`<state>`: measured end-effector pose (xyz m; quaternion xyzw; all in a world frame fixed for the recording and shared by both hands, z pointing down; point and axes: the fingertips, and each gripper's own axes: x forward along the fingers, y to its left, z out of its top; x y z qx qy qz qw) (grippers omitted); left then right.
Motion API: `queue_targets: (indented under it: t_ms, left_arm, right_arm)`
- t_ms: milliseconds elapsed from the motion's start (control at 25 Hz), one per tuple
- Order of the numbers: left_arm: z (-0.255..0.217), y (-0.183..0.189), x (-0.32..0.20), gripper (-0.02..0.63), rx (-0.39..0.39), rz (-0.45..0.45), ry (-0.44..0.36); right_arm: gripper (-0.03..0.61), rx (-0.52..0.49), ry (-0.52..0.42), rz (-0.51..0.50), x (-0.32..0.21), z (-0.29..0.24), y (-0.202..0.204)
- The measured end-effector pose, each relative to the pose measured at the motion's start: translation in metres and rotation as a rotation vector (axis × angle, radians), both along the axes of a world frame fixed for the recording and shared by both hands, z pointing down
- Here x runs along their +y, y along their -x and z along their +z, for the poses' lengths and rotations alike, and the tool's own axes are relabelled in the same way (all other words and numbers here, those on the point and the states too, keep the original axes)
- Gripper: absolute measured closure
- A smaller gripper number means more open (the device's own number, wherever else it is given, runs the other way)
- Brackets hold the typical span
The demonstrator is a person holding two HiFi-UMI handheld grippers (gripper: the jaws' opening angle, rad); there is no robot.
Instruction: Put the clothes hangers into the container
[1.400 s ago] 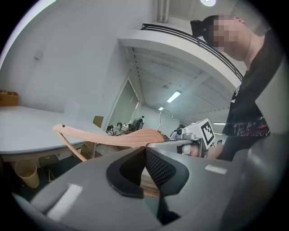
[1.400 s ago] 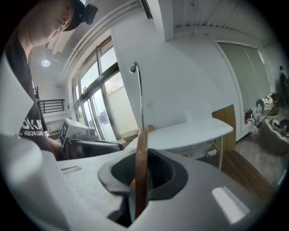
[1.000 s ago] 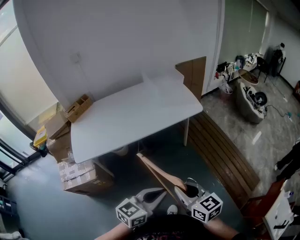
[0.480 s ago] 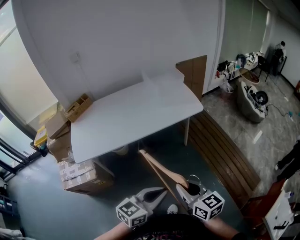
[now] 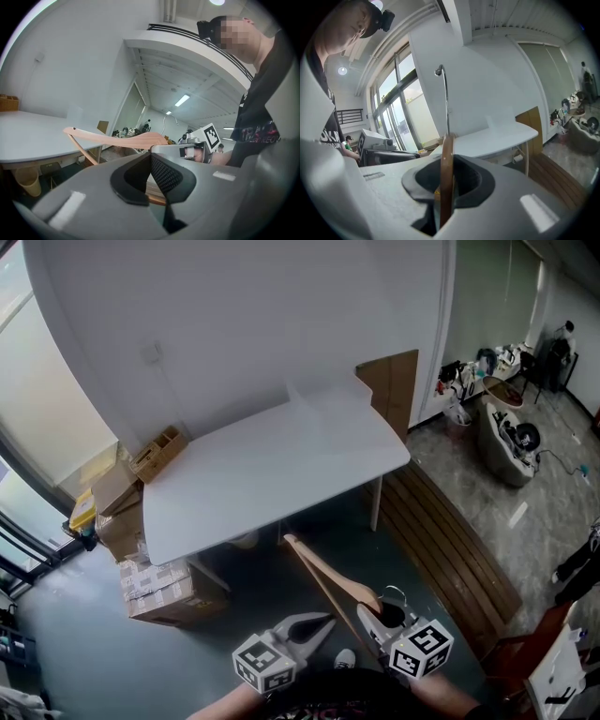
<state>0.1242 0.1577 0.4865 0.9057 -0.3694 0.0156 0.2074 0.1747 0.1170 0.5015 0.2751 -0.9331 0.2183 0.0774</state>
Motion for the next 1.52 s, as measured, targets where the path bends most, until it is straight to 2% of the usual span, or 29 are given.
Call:
queue_targets:
  t_ms: [280,760,1520]
  left_arm:
    - [0.006,0.0,-0.012,0.609,0.02,-0.01,0.013]
    - [-0.001,0.0,-0.044,0.609,0.029,0.031,0.007]
    - [-0.016,0.069,-0.097,0.609,0.062,0.095,-0.025]
  right_arm:
    - [0.522,0.007,-0.005,0.018,-0.015,0.002,-0.006]
    - [0.522,-0.004,-0.021,0.084,-0.047,-0.008,-0.009]
    - [0.52,0.012,-0.073,0.204,-0.098,-0.035,0.046]
